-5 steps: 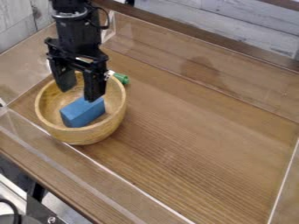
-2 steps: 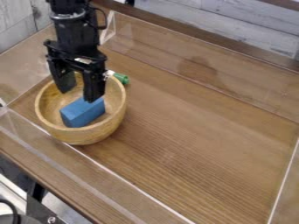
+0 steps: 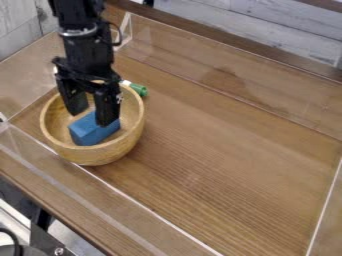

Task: Remove the blue block from inside the brown bowl and put it on the table

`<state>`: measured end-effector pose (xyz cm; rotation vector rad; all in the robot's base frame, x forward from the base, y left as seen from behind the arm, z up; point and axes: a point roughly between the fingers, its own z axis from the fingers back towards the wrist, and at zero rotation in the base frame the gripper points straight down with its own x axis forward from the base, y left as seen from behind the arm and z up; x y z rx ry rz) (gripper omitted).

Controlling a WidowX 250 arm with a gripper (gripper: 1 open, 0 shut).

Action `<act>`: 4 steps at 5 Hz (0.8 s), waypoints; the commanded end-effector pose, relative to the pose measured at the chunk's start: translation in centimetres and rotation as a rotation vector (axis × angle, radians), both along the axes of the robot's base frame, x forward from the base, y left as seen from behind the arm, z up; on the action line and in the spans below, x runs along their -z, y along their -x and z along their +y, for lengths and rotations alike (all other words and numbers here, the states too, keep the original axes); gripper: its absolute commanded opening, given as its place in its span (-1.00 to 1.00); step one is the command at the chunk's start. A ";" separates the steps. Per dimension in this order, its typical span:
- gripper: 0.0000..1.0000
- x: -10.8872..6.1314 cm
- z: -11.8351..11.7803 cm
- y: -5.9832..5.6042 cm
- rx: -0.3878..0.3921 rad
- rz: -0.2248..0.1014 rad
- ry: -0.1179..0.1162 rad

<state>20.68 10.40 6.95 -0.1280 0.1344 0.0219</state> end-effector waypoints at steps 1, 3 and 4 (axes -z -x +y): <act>1.00 -0.1 0.6 -0.3 0.007 -0.041 -0.010; 1.00 1.2 0.6 -0.3 0.030 -0.057 0.014; 1.00 1.6 0.5 -0.3 0.038 -0.063 0.021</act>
